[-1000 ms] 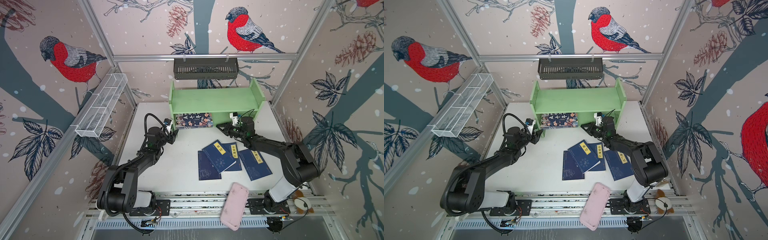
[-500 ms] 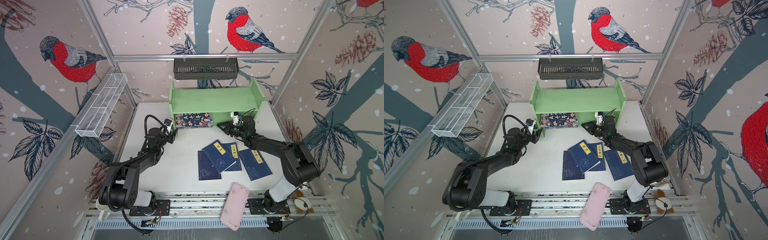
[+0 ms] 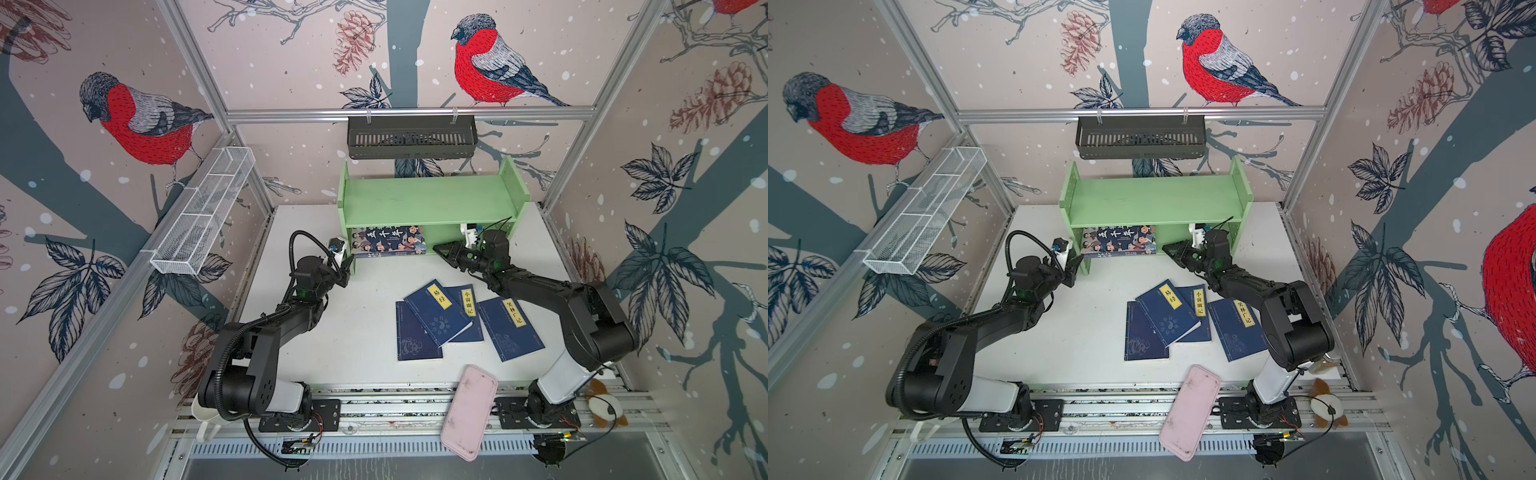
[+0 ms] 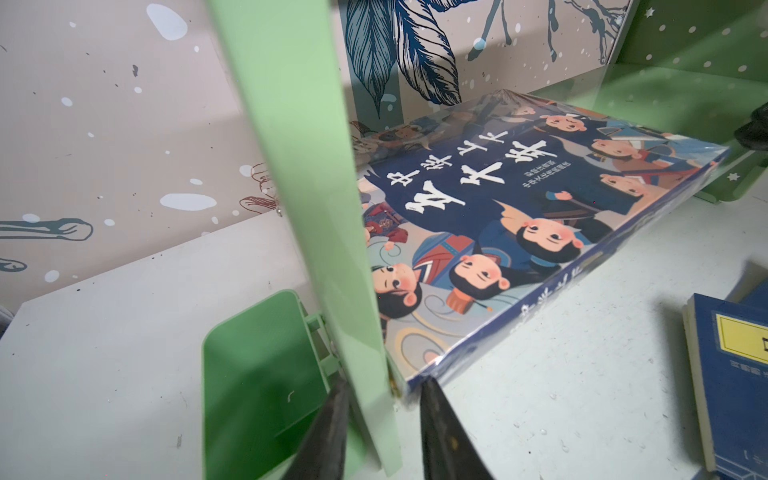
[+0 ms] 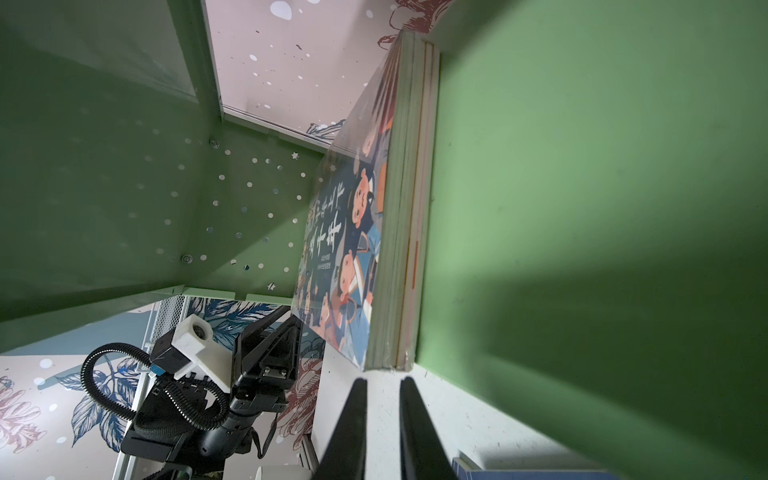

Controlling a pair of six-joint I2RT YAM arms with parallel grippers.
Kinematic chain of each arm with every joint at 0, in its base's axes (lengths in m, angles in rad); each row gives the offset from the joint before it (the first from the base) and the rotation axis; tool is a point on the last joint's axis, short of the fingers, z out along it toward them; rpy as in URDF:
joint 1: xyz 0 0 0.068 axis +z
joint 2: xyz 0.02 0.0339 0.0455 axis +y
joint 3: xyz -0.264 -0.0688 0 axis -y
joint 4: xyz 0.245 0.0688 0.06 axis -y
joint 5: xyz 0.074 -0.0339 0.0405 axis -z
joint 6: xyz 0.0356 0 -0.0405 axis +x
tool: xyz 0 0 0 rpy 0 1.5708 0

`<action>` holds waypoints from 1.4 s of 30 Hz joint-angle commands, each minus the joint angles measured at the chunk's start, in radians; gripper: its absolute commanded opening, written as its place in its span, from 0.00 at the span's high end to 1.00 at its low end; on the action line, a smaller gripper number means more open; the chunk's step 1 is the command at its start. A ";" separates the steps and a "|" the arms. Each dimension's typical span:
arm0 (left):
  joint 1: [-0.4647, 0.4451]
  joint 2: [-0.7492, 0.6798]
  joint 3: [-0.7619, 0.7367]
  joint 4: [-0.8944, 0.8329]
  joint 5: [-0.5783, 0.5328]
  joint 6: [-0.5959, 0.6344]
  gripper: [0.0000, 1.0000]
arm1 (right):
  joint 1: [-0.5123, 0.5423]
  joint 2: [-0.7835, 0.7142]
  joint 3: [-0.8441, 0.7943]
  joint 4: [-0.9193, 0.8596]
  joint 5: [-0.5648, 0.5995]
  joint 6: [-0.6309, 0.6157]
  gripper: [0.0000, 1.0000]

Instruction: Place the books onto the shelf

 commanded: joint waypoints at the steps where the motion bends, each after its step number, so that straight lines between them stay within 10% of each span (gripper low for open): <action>1: 0.002 -0.005 -0.003 0.074 -0.018 0.010 0.73 | -0.001 0.005 0.010 0.017 -0.010 -0.009 0.83; 20: 0.003 -0.008 -0.013 0.080 -0.026 0.013 0.79 | -0.003 0.026 0.032 0.032 -0.001 0.004 0.83; 42: 0.003 -0.077 -0.064 0.064 0.012 0.036 0.64 | 0.034 0.086 0.079 0.024 0.025 0.012 0.83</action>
